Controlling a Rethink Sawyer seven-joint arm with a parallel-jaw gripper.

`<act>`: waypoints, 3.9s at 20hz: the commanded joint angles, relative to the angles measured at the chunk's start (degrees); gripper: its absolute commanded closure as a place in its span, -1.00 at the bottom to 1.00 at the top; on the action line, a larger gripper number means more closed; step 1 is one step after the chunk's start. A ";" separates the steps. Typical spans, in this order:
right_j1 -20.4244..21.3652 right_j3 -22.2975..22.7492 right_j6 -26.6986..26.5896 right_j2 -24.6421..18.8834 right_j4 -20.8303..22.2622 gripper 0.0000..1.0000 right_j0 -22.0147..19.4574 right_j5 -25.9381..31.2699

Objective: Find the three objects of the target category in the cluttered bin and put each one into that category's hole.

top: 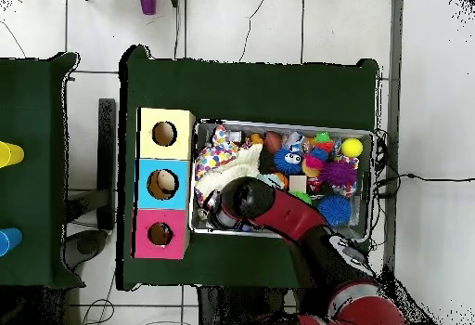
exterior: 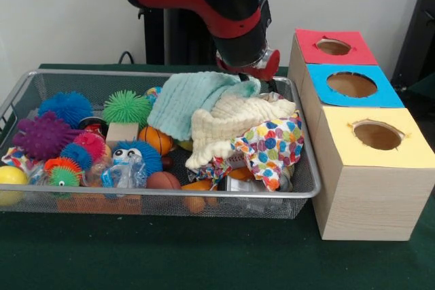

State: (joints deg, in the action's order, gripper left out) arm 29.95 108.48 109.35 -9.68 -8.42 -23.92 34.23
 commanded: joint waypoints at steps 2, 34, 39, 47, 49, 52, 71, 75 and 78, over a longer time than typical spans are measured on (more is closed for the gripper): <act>13.78 5.09 7.68 -0.53 -2.19 -1.00 0.04 3.74; 4.77 -13.36 0.00 10.14 18.45 -1.00 -2.11 4.21; 0.77 -17.16 0.01 9.71 19.34 -1.00 -3.20 3.85; -1.86 -23.81 1.44 12.79 22.55 -1.00 -1.42 5.06; -2.78 -25.12 2.10 13.44 23.18 -1.00 -1.10 4.55; -4.15 -26.06 2.70 13.64 23.63 -1.00 -0.93 3.25; -9.70 -31.23 4.18 15.28 23.62 -1.00 -0.93 0.22; -11.04 -32.32 3.33 15.24 24.22 -1.00 -1.80 -1.45; -12.14 -32.11 3.64 15.15 24.34 -1.00 -2.25 -3.53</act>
State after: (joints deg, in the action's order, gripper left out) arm 21.79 78.88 109.35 6.90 12.99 -25.30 36.12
